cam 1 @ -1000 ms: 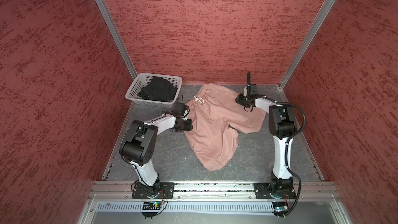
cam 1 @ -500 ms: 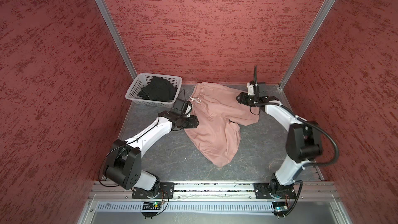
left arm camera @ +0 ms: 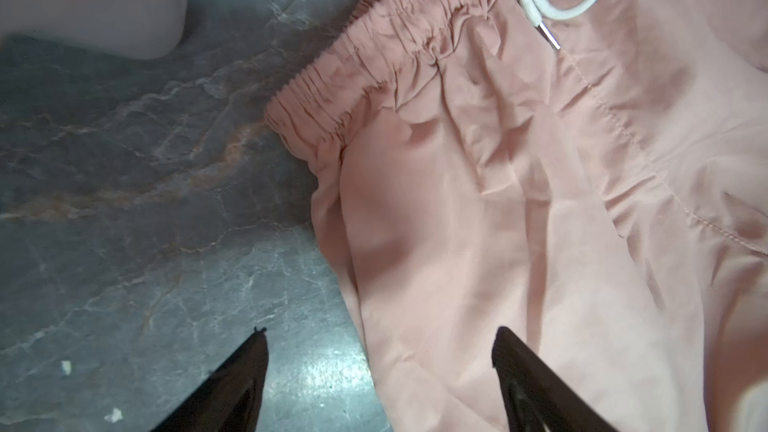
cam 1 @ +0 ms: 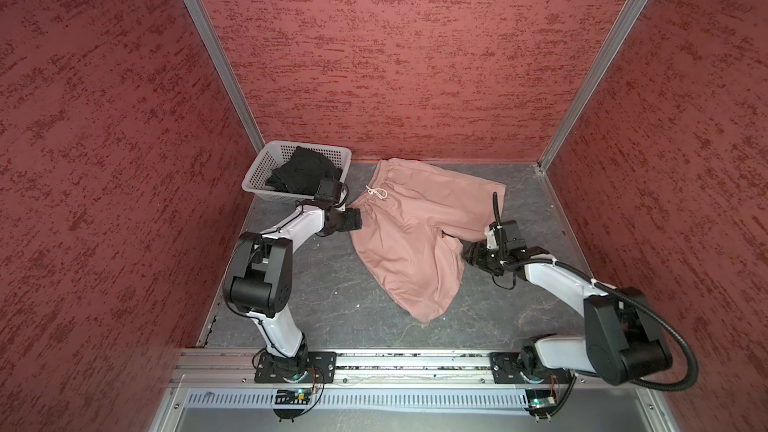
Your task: Fold and stack the shorts
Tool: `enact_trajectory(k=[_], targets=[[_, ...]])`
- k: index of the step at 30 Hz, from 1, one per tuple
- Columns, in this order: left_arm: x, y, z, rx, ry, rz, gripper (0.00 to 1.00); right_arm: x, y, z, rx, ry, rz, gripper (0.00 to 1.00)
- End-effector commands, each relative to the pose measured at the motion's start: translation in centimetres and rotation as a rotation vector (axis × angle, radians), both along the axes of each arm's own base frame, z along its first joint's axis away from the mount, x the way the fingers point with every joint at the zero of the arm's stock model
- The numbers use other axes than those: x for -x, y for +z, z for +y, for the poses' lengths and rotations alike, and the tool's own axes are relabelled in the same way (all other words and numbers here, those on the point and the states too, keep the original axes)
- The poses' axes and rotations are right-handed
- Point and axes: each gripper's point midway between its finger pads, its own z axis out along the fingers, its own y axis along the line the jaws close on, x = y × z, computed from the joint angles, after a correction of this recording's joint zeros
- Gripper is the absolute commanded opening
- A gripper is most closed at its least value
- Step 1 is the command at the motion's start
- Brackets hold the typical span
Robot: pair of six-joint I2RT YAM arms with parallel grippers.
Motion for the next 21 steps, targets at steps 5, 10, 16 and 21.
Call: enact_trajectory(k=[5, 10, 16, 21], targets=[[-1.7, -0.7, 0.9, -0.015, -0.015, -0.060, 0.85, -3.2, -1.7, 2.2, -0.013, 0.045, -0.057, 0.63], [-1.8, -0.7, 1.2, 0.010, -0.004, -0.058, 0.85, -4.0, -2.1, 2.5, -0.020, 0.030, -0.065, 0.43], [-1.4, -0.7, 1.3, 0.033, -0.002, -0.042, 0.84, -4.0, -1.0, 2.1, -0.005, 0.011, -0.081, 0.00], [-0.9, -0.6, 1.5, 0.031, 0.011, -0.019, 0.84, -3.7, 1.9, 0.1, 0.099, -0.035, -0.085, 0.00]])
